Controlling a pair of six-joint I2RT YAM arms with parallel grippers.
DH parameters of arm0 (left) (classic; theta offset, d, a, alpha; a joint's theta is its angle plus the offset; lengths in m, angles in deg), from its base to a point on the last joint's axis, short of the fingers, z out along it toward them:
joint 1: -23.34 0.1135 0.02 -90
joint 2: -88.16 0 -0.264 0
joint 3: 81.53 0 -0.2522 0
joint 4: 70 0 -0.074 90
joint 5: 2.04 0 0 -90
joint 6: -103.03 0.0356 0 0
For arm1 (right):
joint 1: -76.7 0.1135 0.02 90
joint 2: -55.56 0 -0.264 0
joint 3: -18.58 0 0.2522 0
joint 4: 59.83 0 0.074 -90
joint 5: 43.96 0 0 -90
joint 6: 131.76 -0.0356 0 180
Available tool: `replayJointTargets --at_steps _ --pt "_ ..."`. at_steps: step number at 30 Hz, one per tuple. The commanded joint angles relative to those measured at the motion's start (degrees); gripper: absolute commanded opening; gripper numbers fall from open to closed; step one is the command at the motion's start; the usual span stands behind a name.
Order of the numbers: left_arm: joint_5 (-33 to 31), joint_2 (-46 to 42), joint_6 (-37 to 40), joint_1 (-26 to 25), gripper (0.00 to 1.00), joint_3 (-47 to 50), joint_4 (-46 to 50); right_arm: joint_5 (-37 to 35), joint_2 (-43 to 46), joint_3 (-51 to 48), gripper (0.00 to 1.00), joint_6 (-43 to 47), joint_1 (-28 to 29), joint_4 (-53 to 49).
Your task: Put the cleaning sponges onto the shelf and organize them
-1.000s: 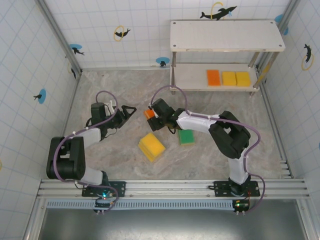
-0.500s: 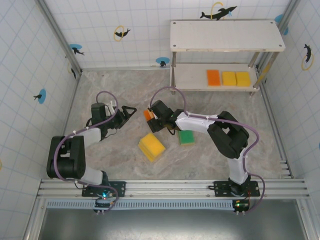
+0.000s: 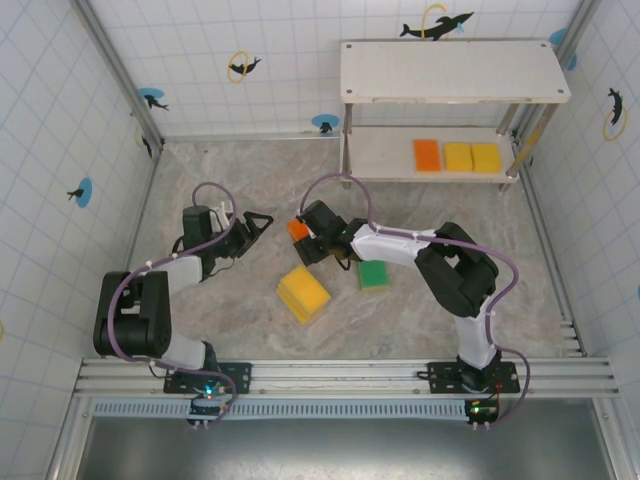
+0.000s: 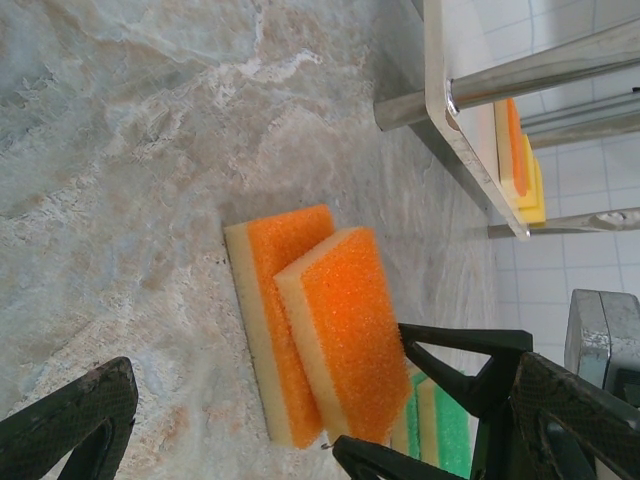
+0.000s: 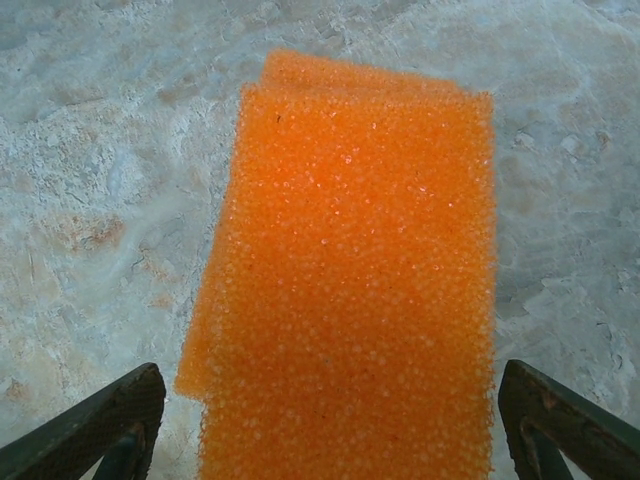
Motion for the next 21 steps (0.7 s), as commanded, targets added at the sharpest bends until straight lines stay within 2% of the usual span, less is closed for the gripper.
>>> replayJointTargets --at_steps 1,21 --pt "0.5 -0.36 0.53 -0.37 0.97 0.23 -0.7 0.56 2.59 1.09 0.9 -0.24 0.5 0.2" --pt "0.24 -0.18 1.02 -0.33 0.98 0.05 -0.03 2.04 1.57 -0.5 0.91 -1.35 -1.08 3.45"
